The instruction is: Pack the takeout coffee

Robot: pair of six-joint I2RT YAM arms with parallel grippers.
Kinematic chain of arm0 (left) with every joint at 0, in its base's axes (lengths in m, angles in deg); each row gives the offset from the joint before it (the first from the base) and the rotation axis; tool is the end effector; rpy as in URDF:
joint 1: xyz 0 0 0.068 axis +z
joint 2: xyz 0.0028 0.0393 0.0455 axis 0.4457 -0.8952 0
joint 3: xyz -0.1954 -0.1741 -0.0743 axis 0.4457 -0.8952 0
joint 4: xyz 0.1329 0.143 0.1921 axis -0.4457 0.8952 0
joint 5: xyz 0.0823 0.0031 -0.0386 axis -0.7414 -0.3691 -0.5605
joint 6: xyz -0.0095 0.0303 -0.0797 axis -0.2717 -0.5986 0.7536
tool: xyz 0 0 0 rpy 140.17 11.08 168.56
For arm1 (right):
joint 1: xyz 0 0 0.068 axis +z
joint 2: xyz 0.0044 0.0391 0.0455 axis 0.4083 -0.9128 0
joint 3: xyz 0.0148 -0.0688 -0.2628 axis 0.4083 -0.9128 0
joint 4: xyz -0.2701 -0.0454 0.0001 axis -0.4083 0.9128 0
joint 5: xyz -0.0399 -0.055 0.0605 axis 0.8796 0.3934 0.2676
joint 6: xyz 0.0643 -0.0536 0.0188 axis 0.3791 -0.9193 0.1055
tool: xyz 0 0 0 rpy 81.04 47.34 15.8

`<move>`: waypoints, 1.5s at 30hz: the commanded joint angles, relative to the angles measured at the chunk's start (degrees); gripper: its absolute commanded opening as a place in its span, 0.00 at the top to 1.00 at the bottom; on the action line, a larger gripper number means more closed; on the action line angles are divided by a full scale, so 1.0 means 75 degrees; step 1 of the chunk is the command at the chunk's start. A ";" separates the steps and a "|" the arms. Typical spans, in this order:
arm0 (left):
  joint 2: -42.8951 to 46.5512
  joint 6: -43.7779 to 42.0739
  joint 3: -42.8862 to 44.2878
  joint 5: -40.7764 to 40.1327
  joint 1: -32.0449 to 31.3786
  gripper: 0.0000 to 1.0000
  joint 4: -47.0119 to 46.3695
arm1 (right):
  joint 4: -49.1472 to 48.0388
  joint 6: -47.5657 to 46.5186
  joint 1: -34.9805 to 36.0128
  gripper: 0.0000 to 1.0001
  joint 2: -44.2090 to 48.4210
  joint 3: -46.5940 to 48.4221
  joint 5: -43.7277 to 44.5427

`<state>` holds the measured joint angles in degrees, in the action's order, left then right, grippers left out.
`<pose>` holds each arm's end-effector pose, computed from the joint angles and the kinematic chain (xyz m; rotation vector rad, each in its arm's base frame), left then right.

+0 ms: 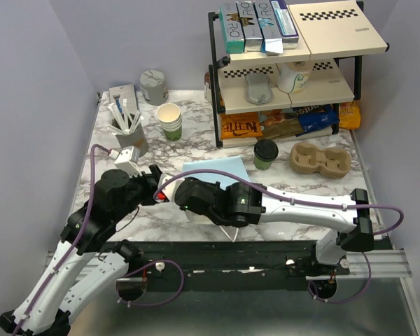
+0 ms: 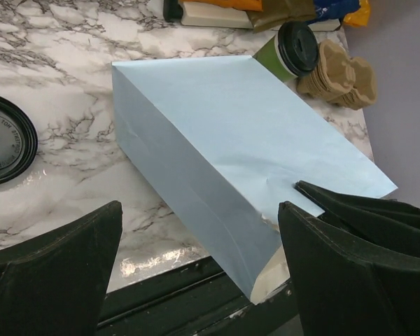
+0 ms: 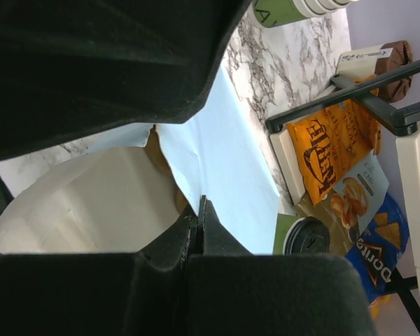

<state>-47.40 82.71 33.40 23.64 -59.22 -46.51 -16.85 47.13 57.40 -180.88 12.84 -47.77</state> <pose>0.1314 -0.0831 0.3318 -0.1631 2.0672 -0.8070 0.1020 0.3816 0.3342 -1.4462 1.6457 -0.1155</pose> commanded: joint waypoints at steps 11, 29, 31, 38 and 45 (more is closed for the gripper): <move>0.0453 0.1255 0.1252 -0.3107 -0.0039 0.01 0.0545 | 0.1655 0.2704 -0.0810 0.99 -0.0068 0.2890 -0.0126; -0.0517 0.0811 0.2085 -0.2441 -0.0039 0.01 0.0417 | 0.1317 0.6878 -0.4151 0.99 0.1502 -0.0999 -0.3210; -0.0693 0.0670 0.2085 -0.1974 -0.0039 0.01 0.0287 | 0.1165 0.6749 -0.4151 0.99 0.1736 -0.1116 -0.3327; -0.1478 -0.0303 0.2073 0.0625 -0.0039 0.01 -0.0906 | 0.0333 0.6573 -0.4151 0.99 0.2310 -0.1105 -0.3528; -0.2299 -0.0491 0.2249 0.1276 -0.0063 0.01 -0.0991 | -0.0289 0.6373 -0.4151 0.99 0.2838 -0.1327 -0.3608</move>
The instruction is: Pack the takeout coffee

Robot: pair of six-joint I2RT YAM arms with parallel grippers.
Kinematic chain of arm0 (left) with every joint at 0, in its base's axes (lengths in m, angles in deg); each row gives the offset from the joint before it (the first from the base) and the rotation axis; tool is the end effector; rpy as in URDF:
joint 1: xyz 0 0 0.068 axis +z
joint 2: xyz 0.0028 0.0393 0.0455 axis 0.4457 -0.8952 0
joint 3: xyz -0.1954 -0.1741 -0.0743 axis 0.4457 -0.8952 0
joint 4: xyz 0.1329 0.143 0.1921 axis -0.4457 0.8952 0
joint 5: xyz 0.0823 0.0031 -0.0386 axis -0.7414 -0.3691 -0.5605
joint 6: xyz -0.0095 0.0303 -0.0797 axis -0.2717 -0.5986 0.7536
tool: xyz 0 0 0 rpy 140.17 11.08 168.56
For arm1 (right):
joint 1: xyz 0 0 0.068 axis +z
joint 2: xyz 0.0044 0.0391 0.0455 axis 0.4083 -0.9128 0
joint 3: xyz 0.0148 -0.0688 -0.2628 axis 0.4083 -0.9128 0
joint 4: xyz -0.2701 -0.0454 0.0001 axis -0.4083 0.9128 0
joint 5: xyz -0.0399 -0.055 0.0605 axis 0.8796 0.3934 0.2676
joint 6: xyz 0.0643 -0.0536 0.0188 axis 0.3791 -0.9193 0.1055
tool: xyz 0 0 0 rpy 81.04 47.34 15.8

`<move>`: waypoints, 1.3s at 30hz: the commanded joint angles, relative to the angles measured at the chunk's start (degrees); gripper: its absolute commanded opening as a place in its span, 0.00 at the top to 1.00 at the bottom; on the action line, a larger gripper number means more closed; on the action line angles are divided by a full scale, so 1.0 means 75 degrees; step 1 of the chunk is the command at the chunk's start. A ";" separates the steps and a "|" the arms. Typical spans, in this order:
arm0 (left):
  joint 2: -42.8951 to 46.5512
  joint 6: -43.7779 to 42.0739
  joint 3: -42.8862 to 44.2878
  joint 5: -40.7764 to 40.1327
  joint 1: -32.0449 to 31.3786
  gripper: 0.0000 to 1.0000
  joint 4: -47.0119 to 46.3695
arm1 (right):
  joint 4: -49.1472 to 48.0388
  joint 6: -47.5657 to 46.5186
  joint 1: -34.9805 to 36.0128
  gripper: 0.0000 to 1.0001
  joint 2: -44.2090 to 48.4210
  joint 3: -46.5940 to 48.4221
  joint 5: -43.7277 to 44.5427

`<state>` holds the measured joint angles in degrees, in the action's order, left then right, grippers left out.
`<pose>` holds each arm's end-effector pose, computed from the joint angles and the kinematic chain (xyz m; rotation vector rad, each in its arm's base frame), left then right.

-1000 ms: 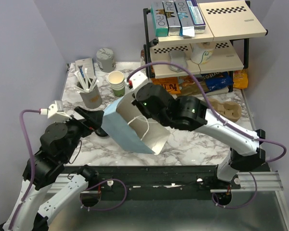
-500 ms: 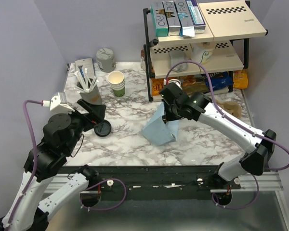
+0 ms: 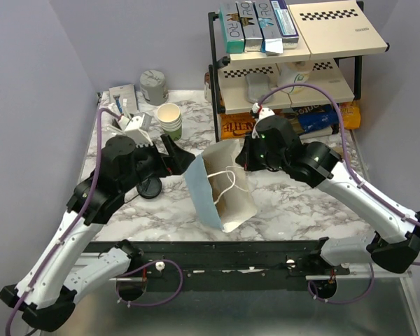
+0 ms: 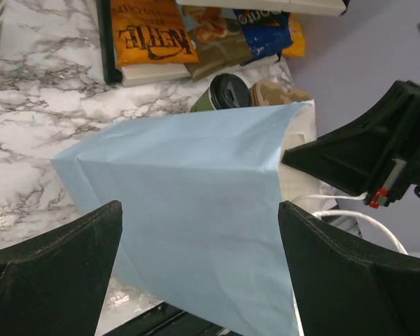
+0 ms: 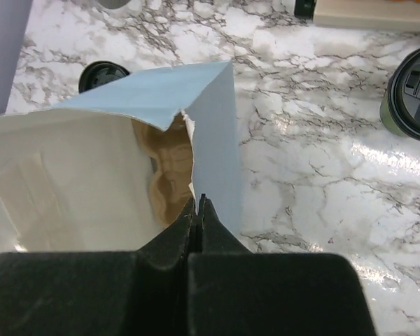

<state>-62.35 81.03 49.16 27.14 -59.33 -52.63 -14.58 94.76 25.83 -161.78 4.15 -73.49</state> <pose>0.1680 -0.1126 0.4056 -0.0803 1.9595 -0.9017 0.2128 0.2321 0.3781 -0.2662 2.2616 0.5768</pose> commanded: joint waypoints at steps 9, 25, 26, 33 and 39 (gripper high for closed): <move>0.0491 0.0144 -0.0216 0.0575 -0.0353 0.01 -0.0292 | 0.0145 0.0633 0.0057 0.99 -0.0001 0.0253 0.0663; -0.0457 0.0365 -0.0171 -0.2643 -0.3492 0.01 0.0045 | 0.0509 0.1020 0.0057 0.99 -0.0283 0.0582 0.1099; -0.0598 0.0447 -0.0076 -0.2950 -0.3575 0.01 0.0523 | 0.0498 0.1031 0.0057 0.99 -0.0283 0.0571 0.1064; -0.1651 0.0870 0.0381 -0.4534 -0.3575 0.02 0.0879 | -0.0381 0.0587 0.0057 0.99 0.0162 -0.0167 0.0291; -0.2240 0.0859 0.0734 -0.5039 -0.3575 0.52 0.1232 | -0.0979 -0.0057 0.0069 0.99 0.0619 -0.0671 0.0068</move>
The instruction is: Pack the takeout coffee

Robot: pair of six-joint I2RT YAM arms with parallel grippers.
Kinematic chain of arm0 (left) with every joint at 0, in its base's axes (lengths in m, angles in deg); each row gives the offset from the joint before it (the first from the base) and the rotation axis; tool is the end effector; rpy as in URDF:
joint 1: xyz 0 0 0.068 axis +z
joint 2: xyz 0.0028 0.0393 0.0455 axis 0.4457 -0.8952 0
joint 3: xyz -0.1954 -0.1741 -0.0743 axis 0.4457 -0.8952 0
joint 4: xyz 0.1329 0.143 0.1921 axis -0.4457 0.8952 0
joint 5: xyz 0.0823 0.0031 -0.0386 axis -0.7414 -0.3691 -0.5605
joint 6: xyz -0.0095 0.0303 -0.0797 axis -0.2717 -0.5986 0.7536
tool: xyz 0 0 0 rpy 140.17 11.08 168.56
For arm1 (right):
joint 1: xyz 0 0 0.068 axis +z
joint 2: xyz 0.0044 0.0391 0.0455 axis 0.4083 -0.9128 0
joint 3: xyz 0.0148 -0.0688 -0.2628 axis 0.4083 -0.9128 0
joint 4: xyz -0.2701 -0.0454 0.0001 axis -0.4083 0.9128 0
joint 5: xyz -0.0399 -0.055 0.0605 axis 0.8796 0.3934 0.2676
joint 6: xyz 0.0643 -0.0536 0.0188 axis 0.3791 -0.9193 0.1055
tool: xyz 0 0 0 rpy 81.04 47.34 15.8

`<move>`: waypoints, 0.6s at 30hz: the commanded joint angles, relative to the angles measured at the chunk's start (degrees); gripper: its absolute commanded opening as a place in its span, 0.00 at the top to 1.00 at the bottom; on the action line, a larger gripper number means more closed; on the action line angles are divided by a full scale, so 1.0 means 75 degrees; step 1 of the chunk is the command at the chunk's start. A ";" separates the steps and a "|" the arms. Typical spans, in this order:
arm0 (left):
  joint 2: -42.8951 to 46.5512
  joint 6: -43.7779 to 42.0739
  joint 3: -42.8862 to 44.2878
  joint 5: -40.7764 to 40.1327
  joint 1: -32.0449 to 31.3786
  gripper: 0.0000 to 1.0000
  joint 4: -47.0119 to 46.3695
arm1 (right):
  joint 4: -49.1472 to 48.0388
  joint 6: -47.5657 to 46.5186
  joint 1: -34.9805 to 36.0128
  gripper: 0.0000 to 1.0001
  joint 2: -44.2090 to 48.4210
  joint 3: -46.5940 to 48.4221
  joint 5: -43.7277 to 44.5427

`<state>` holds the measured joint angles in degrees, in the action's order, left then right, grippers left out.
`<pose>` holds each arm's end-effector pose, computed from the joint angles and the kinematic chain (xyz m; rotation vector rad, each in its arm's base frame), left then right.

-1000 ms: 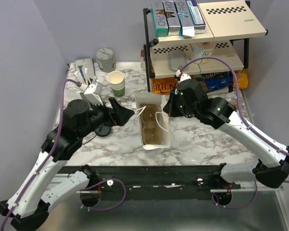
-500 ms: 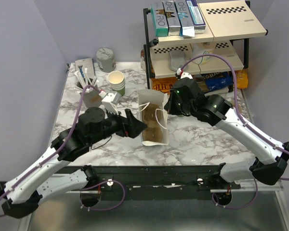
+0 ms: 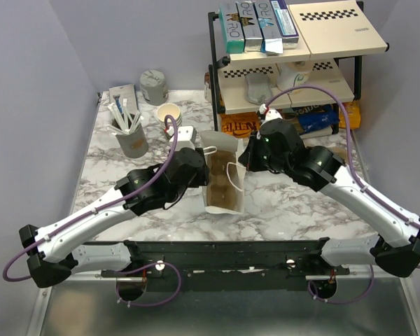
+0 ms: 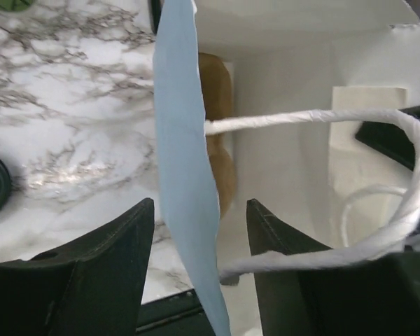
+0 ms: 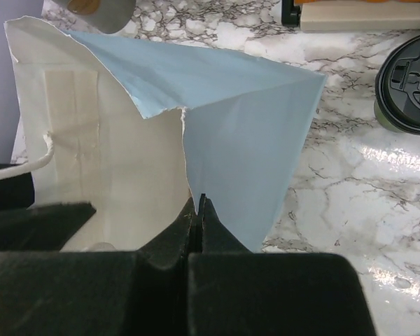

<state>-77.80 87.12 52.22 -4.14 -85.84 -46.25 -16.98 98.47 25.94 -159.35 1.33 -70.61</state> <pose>0.1619 -0.2022 0.3580 -0.0246 2.1500 -0.5446 0.2104 0.2243 0.3779 -0.1580 2.2293 0.5889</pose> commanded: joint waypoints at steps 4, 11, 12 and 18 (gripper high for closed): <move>0.0042 -0.0341 0.0395 -0.1078 -0.0040 0.91 0.0041 | -0.0845 -0.0962 0.0043 0.99 0.0378 -0.0412 -0.0352; 0.0991 -0.2295 -0.0703 -0.1022 -0.0052 1.00 -0.1840 | -0.3697 -0.2532 0.0043 0.99 0.1654 -0.2411 -0.1173; 0.1236 -0.2484 -0.0938 -0.0928 -0.0052 1.00 -0.2124 | -0.4042 -0.2708 0.0043 0.99 0.1783 -0.2649 -0.1068; 0.2068 -0.3469 -0.2344 -0.0271 -0.0052 1.00 -0.3415 | -0.5860 -0.3999 0.0066 0.99 0.2217 -0.3737 -0.1476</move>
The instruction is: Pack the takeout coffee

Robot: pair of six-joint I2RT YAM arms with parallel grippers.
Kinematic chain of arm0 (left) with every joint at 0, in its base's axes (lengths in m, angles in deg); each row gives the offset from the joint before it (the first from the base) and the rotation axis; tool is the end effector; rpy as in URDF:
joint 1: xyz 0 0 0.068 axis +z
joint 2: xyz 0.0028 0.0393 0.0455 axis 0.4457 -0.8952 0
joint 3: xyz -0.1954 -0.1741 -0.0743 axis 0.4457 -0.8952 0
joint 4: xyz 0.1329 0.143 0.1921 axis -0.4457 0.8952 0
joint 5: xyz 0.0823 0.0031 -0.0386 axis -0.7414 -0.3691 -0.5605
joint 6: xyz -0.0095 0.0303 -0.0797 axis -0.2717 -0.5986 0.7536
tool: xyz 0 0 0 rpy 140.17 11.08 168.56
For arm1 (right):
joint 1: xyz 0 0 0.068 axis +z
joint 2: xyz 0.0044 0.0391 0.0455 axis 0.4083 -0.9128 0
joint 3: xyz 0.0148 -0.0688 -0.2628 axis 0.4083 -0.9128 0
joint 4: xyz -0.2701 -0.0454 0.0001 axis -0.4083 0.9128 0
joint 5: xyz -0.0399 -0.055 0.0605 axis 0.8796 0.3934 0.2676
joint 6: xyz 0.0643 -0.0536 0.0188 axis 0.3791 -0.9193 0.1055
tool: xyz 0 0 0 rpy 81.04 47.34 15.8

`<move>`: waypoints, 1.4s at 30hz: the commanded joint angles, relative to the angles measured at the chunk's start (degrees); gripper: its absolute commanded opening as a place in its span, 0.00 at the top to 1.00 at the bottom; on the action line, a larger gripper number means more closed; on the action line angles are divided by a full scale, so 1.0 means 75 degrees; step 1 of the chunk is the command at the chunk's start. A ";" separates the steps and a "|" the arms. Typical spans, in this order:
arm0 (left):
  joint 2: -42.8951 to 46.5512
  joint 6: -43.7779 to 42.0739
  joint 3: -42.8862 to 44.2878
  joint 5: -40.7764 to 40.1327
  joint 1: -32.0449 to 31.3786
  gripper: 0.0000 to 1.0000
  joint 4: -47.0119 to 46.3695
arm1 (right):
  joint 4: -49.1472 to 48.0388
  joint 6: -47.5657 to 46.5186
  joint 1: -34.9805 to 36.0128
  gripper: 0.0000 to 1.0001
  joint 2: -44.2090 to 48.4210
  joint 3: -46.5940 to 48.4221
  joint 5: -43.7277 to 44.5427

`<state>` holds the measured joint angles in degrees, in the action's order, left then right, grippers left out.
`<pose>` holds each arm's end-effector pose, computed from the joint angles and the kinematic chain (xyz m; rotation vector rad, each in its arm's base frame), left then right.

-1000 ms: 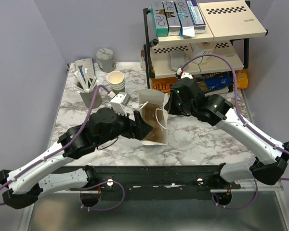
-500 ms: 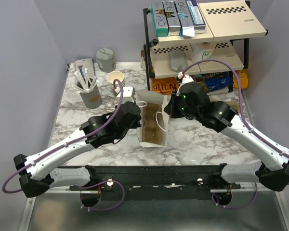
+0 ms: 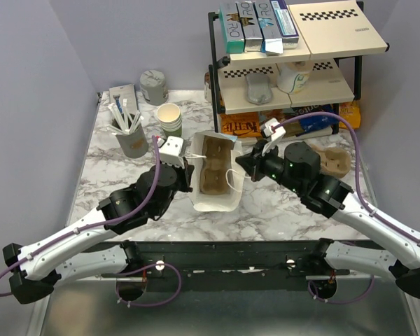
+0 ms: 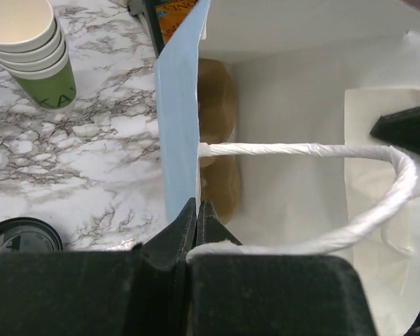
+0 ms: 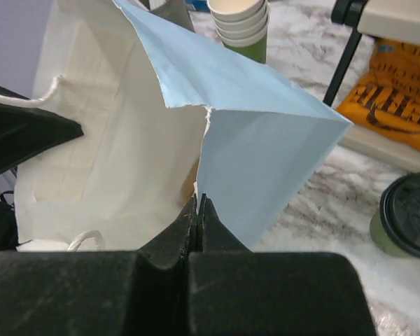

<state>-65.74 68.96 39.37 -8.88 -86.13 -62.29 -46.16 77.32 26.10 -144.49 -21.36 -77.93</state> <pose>0.1503 -0.1744 0.3572 0.1398 1.8842 -0.4907 0.1858 0.2110 0.3641 -0.5114 1.8025 0.6950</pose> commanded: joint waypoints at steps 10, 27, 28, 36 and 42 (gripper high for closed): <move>0.0322 -0.0861 -0.0192 -0.0610 -0.0026 1.00 -0.0845 | -0.2068 -0.0516 0.0140 0.99 -0.0021 -0.0964 0.0816; -0.2656 -0.2139 0.2380 0.0595 -0.0026 1.00 0.0903 | 0.2856 0.5782 0.0139 0.99 -0.0421 -0.1699 0.2359; -0.2632 -0.2069 0.2321 0.0666 -0.0026 1.00 0.0856 | 0.2950 0.6038 0.0139 0.99 -0.0351 -0.1921 0.2312; -0.2304 -0.2045 0.1735 0.1896 -0.0049 1.00 0.0282 | 0.2013 0.4754 0.0128 0.47 0.0598 -0.2299 0.1912; -0.2035 -0.2220 0.1501 0.2436 -0.0085 1.00 -0.0047 | 0.1205 0.2656 0.0128 0.19 0.1945 -0.1935 0.1913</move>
<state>-83.42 53.81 52.38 4.75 -86.58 -59.28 -32.43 108.33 26.99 -135.46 -38.02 -63.74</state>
